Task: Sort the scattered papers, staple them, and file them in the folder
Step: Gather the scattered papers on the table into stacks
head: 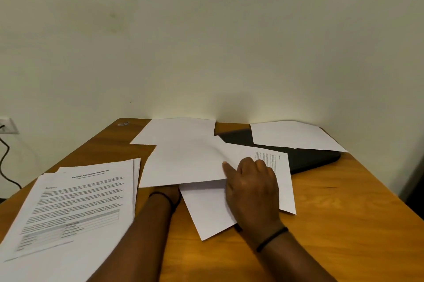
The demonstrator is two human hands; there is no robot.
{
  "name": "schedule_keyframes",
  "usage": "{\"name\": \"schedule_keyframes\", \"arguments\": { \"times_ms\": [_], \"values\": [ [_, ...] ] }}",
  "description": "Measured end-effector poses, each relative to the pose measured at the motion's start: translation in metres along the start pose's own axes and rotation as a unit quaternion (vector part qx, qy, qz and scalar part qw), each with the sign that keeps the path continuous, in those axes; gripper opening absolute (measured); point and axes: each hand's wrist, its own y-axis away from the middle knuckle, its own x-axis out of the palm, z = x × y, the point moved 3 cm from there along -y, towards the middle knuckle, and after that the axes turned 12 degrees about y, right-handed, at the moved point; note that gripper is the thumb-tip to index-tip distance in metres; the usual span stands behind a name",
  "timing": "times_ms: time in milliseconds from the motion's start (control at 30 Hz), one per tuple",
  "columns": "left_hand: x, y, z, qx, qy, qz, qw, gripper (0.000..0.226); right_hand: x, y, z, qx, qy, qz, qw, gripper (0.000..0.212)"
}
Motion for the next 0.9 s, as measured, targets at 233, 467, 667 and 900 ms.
{"name": "schedule_keyframes", "arguments": {
  "times_ms": [233, 467, 667, 900],
  "values": [
    [0.013, 0.013, -0.027, 0.169, 0.089, -0.066, 0.979, 0.024, -0.003, 0.002, 0.013, 0.023, 0.012, 0.074, 0.997, 0.018],
    [0.013, 0.015, -0.032, 0.135, 0.194, -0.076, 0.969, 0.031, 0.001, 0.003, 0.024, -0.028, -0.016, 0.145, 0.989, 0.031],
    [0.019, 0.019, -0.027, 0.146, 0.139, -0.004, 0.98, 0.036, -0.002, 0.004, 0.03, -0.068, -0.033, 0.342, 0.937, 0.083],
    [0.021, 0.025, -0.027, 0.123, 0.182, 0.087, 0.972, 0.083, -0.012, -0.005, 0.011, 0.006, -0.033, 0.207, 0.978, 0.027]
  ]
}}
